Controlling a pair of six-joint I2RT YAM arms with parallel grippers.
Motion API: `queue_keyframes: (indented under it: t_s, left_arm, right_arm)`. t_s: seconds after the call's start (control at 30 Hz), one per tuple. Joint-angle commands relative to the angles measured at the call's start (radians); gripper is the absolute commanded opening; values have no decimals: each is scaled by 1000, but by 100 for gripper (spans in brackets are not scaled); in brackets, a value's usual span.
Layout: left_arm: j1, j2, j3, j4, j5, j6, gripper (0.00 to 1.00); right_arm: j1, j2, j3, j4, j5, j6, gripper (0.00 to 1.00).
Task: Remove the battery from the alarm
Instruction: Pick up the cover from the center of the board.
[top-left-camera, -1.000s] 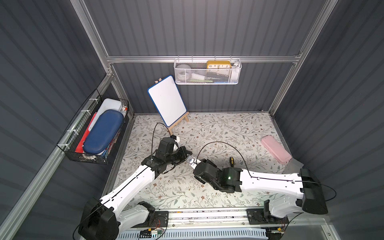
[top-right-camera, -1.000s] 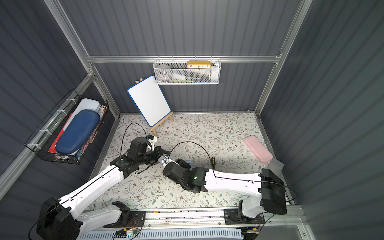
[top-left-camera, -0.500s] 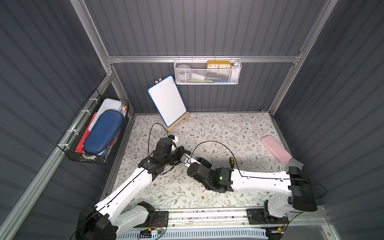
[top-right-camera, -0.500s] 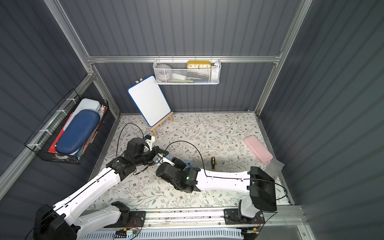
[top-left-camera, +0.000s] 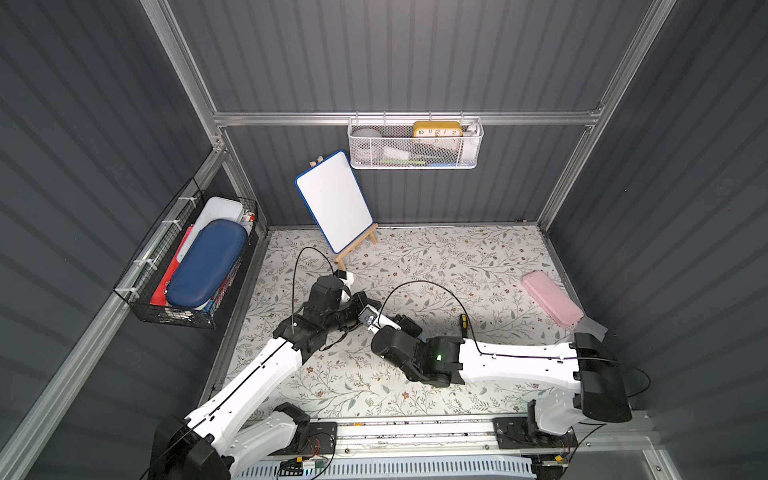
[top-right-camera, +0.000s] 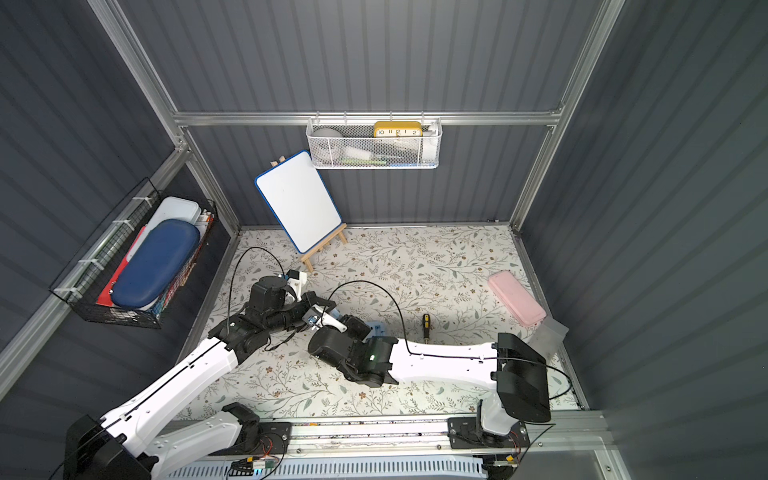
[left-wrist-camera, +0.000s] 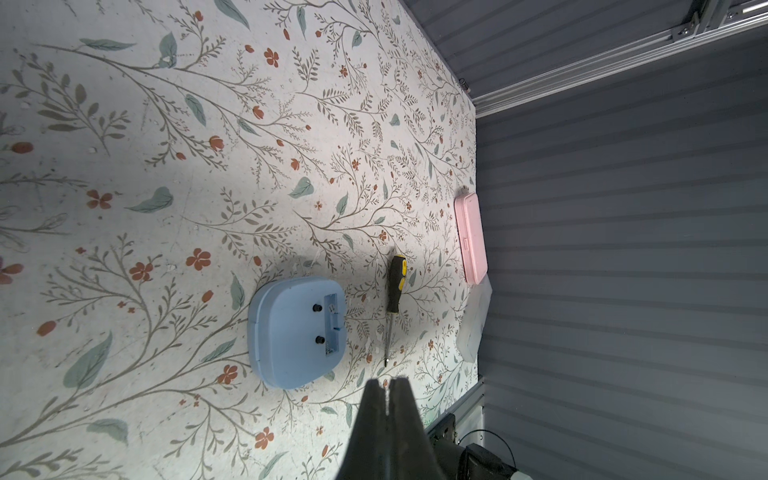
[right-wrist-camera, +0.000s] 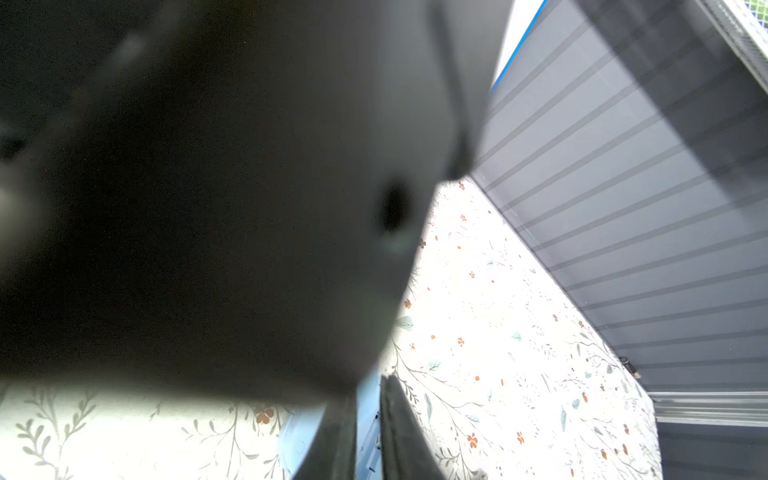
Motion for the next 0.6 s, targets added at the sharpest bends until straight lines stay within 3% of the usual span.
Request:
queue_keyframes:
  t_s: [0.0, 0.07, 0.2, 0.33, 0.37, 0.43, 0.57]
  left_arm:
    - [0, -34, 10, -15, 27, -12, 0]
    - [0, -35, 15, -23, 18, -23, 0]
    - [0, -37, 16, -14, 23, -22, 0]
    - [0, -44, 1, 4, 26, -23, 0]
    - [0, -47, 1, 3, 25, -25, 0]
    - [0, -51, 2, -1, 25, -29, 0]
    - [0, -57, 13, -13, 27, -36, 0]
  right_arm:
    - [-13, 11, 7, -49, 37, 17, 20]
    - [-14, -34, -15, -46, 52, 58, 16]
    - [-37, -174, -148, 110, -42, 44, 14]
    - [-55, -200, -135, 41, -73, 91, 9]
    - [-58, -200, -140, 50, -73, 88, 11]
    - [-58, -200, -143, 51, -110, 64, 33]
    - [-56, -204, -169, 69, -184, 43, 47]
